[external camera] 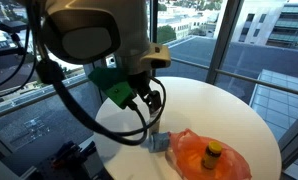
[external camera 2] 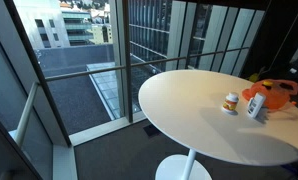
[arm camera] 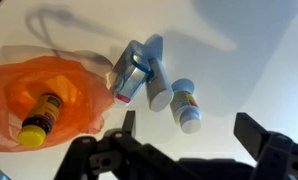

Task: Take the black bottle out the carrier bag

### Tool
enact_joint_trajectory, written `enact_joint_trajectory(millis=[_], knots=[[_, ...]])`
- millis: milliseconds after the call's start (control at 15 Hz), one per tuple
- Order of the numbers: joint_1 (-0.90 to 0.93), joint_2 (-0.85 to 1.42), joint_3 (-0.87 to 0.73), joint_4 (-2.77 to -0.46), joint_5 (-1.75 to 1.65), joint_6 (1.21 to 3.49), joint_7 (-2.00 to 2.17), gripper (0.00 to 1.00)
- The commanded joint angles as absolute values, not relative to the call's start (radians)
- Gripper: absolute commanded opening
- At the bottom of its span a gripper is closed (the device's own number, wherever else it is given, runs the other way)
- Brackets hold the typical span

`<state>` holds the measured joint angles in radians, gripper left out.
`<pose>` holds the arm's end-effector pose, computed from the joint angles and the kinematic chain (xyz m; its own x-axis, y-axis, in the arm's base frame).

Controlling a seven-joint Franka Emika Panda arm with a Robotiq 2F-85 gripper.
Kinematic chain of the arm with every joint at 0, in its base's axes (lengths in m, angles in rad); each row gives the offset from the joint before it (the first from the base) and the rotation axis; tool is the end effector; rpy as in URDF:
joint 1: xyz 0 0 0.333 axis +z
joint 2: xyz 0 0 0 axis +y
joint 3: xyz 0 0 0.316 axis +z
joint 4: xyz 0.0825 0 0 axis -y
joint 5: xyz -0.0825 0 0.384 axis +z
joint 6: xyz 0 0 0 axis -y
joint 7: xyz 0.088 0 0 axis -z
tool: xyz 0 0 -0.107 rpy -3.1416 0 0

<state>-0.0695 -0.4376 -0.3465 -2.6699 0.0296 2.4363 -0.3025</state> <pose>0.3712 -0.1590 0.3866 0.9682 -0.1256 0.2163 -0.1044 -0.9888 -0.1070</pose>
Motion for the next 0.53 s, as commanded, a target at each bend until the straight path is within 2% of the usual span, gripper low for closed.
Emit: enact_joint_trajectory(millis=[0, 467], knots=[[-0.094, -0.434, -0.322, -2.669, 0.046, 2.434, -0.314, 1.0], [-0.106, -0.406, -0.292, -2.608, 0.047, 2.44, -0.263, 1.0]])
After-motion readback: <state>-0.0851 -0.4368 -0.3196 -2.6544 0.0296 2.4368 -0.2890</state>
